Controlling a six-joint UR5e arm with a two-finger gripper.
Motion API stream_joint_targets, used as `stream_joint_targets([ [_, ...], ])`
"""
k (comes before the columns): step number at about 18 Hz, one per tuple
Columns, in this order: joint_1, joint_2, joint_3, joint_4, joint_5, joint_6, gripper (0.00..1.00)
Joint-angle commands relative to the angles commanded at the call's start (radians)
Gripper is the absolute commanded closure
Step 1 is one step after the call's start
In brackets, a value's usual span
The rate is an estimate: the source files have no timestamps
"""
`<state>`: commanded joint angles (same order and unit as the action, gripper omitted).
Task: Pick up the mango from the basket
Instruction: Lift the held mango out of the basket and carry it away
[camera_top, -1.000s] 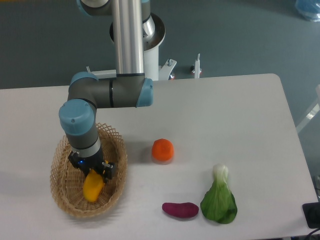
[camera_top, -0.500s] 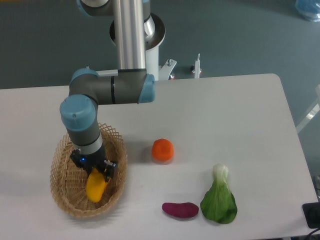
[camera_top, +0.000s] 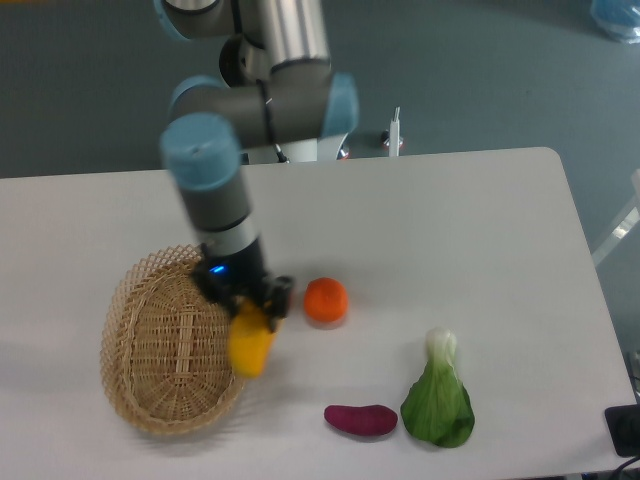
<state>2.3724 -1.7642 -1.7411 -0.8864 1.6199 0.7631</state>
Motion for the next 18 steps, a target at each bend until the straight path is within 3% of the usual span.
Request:
stream_joint_targets([
  [4, 0.226, 0.009, 0.006, -0.032, -0.058, 0.267, 0.52],
  [8, 0.344, 0.008, 0.008, -0.034, -0.115, 0.398, 0.52],
  [18, 0.393, 0.008, -0.002, -0.031, -0.123, 0.417, 0.52],
])
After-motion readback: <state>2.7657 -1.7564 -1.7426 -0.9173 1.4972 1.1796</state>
